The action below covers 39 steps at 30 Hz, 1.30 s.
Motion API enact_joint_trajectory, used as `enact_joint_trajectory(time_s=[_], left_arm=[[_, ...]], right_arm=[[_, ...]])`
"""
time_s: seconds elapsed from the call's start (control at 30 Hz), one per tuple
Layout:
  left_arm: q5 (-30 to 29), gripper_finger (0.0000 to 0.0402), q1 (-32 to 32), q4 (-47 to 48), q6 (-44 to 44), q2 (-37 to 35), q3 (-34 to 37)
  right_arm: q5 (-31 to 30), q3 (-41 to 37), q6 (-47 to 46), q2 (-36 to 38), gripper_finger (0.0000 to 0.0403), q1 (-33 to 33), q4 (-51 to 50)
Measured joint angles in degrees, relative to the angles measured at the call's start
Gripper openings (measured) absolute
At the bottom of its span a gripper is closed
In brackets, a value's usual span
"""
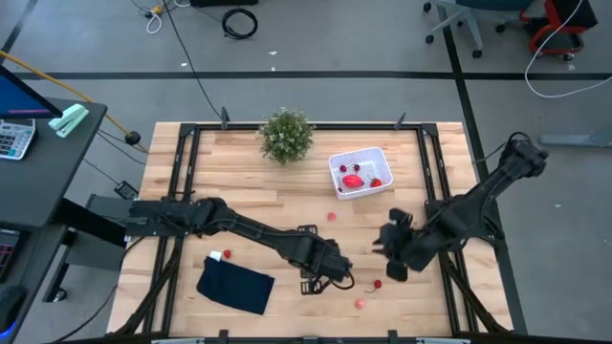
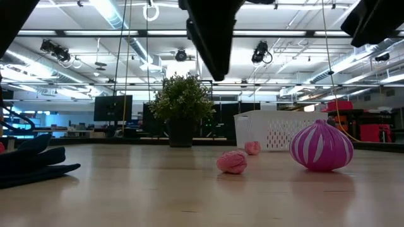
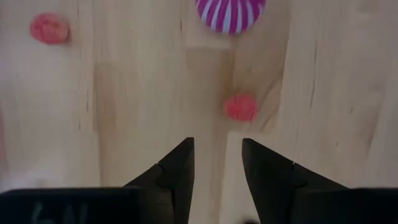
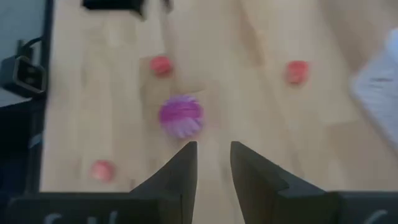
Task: Pick and placing Produce into tupperware
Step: Put the onion into the bin
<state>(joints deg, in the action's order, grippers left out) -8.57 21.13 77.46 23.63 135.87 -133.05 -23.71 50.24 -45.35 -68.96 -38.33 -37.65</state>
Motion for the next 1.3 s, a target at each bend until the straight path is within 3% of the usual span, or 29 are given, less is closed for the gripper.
enact_joint_trajectory(time_s=[0.27, 0.43, 0.57, 0.7, 1.03, 1.3], left_arm=[[-1.2, 0.0154, 1.5, 13.0, -0.3, 0.0, 0.1], [-2.2, 0.0147, 1.4, 12.6, -2.1, -0.5, 0.4], [-8.4, 0.0137, 1.0, 12.6, -2.3, -0.6, 0.4], [-9.5, 0.0127, 0.5, 12.5, -6.6, -1.7, 0.4], [-10.8, 0.0104, -0.8, 12.5, -6.9, -12.8, 0.4], [-11.4, 0.0087, -2.7, 12.5, -5.2, -23.5, 0.4]], right_arm=[[7.8, 0.0, 4.2, -8.9, 0.0114, 1.2, 3.5], [9.4, 0.0, 9.8, -12.1, 0.0146, 3.6, 3.6], [10.3, 0.2, 14.1, -13.8, 0.0179, 5.3, 4.5], [13.3, 0.9, 16.9, -15.2, 0.0211, 5.9, 5.8], [13.2, 1.0, 19.2, -16.2, 0.0257, 6.0, 15.7], [11.0, 1.0, 15.2, -22.5, 0.0273, 6.0, 19.9]])
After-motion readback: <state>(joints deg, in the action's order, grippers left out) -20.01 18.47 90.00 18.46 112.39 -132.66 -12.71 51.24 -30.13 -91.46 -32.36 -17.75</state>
